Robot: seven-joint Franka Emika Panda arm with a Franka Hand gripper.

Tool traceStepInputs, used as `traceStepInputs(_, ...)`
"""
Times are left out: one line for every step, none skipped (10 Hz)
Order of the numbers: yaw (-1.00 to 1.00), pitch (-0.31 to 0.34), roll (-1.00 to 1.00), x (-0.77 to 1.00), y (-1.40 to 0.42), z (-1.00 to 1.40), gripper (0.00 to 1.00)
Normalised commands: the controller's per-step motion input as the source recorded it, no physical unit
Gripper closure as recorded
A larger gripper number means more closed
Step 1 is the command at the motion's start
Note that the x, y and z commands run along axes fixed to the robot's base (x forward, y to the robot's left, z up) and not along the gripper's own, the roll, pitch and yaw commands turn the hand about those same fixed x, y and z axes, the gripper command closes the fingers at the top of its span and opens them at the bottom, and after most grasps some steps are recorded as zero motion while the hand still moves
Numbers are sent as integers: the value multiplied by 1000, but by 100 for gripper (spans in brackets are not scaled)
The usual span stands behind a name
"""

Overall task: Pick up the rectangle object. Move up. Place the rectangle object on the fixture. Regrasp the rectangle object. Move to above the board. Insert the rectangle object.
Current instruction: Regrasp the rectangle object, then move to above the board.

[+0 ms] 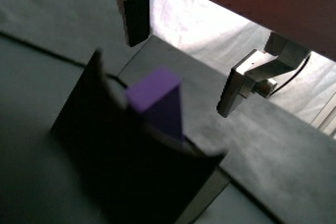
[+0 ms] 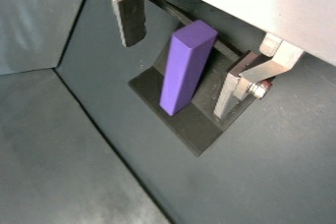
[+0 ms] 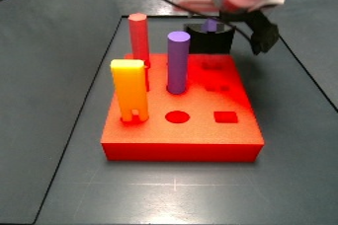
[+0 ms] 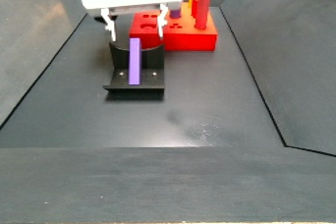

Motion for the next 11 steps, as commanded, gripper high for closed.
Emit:
traceStepInputs(-29, -69, 69, 88, 18, -661, 0)
traceStepInputs(-31, -62, 67, 81, 17, -560, 0)
traceStepInputs(-35, -44, 66, 75, 10, -360, 0)
traceStepInputs(-30, -26, 66, 65, 7, -219, 0)
traceStepInputs(0, 0, 0, 0, 0, -333, 100)
traceStepInputs(-32, 25, -91, -95, -13, 1000, 100)
traceStepInputs(-34, 27, -91, -96, -13, 1000, 100)
traceStepInputs(-38, 36, -103, -103, -8, 1000, 100)
traceStepInputs(-29, 41, -103, -100, -8, 1000, 100)
traceStepInputs(-14, 64, -92, -96, -8, 1000, 100)
traceStepInputs(-8, 75, -83, -96, -8, 1000, 100)
